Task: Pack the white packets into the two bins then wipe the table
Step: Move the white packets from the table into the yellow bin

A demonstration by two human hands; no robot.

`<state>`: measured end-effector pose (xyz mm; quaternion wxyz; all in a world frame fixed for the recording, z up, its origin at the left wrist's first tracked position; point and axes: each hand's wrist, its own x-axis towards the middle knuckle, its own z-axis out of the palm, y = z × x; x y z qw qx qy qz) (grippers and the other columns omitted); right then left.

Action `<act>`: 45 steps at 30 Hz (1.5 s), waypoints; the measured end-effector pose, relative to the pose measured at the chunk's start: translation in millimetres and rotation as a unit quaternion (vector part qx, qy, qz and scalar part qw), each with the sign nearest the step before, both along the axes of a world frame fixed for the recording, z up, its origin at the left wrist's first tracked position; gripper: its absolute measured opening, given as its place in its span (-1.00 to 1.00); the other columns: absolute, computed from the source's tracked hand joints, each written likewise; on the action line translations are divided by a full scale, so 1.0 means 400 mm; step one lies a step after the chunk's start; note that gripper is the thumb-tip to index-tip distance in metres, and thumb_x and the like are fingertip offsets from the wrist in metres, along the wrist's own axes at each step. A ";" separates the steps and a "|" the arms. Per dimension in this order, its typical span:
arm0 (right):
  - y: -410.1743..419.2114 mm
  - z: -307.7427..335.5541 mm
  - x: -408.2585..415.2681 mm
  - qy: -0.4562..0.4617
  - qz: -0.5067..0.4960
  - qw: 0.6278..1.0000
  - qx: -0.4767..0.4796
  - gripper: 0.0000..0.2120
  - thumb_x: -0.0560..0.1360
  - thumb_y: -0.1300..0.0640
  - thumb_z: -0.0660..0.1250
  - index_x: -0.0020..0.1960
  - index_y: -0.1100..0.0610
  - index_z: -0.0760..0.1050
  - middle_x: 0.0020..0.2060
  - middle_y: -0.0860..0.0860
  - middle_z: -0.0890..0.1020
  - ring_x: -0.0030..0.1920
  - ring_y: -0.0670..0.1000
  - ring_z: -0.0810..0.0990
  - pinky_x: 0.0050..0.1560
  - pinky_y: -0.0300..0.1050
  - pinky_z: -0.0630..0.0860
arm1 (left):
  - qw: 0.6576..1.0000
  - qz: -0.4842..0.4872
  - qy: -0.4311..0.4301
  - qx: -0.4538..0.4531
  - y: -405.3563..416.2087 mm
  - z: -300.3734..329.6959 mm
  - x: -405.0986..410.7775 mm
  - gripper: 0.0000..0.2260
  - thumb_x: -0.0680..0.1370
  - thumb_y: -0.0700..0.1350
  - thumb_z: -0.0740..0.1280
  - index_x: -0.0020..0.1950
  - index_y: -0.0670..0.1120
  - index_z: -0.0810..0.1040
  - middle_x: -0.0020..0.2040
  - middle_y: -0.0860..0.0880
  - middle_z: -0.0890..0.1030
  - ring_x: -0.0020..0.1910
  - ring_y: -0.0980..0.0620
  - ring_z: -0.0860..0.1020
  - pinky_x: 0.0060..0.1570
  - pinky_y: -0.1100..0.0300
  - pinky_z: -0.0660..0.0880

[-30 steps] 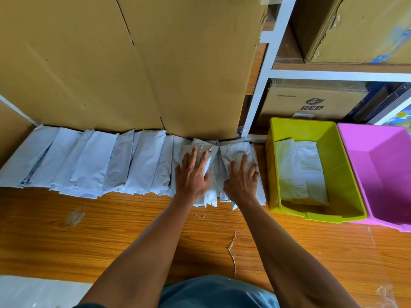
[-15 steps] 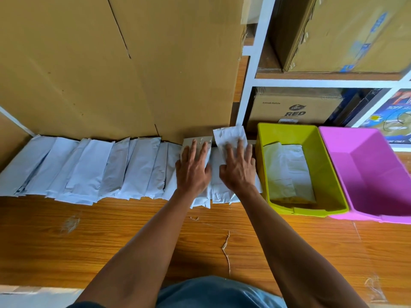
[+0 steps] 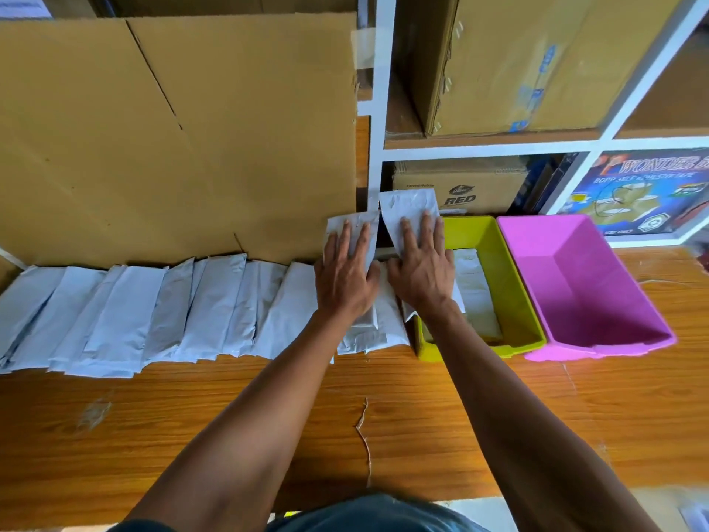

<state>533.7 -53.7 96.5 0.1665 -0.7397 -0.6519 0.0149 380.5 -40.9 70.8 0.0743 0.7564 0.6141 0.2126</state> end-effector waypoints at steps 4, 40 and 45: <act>-0.020 -0.004 0.114 -0.003 -0.036 0.999 -0.013 -0.27 0.57 -0.08 0.22 0.69 0.02 0.11 0.71 0.15 -0.01 0.69 0.24 -0.09 0.44 0.31 0.31 | 1.000 -0.014 -0.010 0.021 -0.007 0.009 0.105 -0.36 0.64 0.18 0.13 0.72 0.19 0.06 0.74 -0.03 0.08 0.68 -0.19 0.10 0.51 -0.25 0.28; 0.060 -0.260 0.438 0.008 0.099 0.954 -0.282 -0.23 0.73 0.19 0.17 0.67 0.26 -0.32 0.65 0.34 -0.23 0.65 0.34 -0.29 0.63 0.23 -0.29 | 0.993 0.020 0.069 -0.092 0.047 -0.065 0.543 -0.38 0.71 0.18 0.12 0.74 0.12 -0.01 0.73 -0.07 0.08 0.69 -0.23 0.03 0.55 -0.26 0.21; 0.058 -0.258 0.462 0.183 0.052 0.965 -0.180 -0.31 0.73 0.20 0.21 0.71 0.26 -0.10 0.68 0.28 -0.07 0.66 0.31 0.05 0.63 0.11 0.11 | 0.988 0.025 0.061 -0.139 0.057 -0.122 0.538 -0.39 0.73 0.23 0.04 0.74 0.11 -0.05 0.74 -0.06 0.03 0.70 -0.23 -0.01 0.60 -0.26 0.08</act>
